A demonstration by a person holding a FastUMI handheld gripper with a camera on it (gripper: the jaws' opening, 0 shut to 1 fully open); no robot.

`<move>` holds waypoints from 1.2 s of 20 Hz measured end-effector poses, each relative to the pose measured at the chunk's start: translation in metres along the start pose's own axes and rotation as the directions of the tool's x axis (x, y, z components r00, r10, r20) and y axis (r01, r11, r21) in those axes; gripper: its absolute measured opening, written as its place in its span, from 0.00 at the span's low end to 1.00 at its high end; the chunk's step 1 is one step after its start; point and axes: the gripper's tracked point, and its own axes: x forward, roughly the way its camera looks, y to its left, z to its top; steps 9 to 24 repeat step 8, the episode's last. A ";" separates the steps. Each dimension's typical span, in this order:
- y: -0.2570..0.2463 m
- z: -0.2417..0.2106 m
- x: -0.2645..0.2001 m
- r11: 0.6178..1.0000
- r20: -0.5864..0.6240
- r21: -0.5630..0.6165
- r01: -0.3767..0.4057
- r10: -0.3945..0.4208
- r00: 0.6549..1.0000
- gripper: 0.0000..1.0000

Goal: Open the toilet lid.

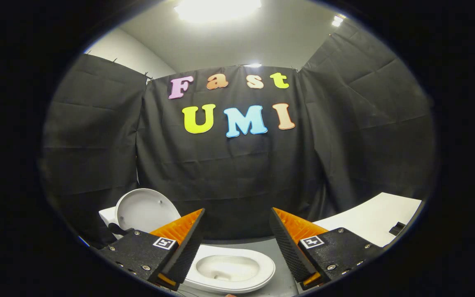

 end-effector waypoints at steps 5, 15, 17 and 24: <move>-0.004 -0.004 0.000 1.000 -0.004 -0.004 0.005 -0.005 1.000 0.94; -0.004 -0.006 0.000 1.000 -0.013 -0.009 0.004 -0.004 1.000 0.94; -0.004 -0.006 0.000 1.000 -0.013 -0.009 0.004 -0.004 1.000 0.94; -0.004 -0.006 0.000 1.000 -0.013 -0.009 0.004 -0.004 1.000 0.94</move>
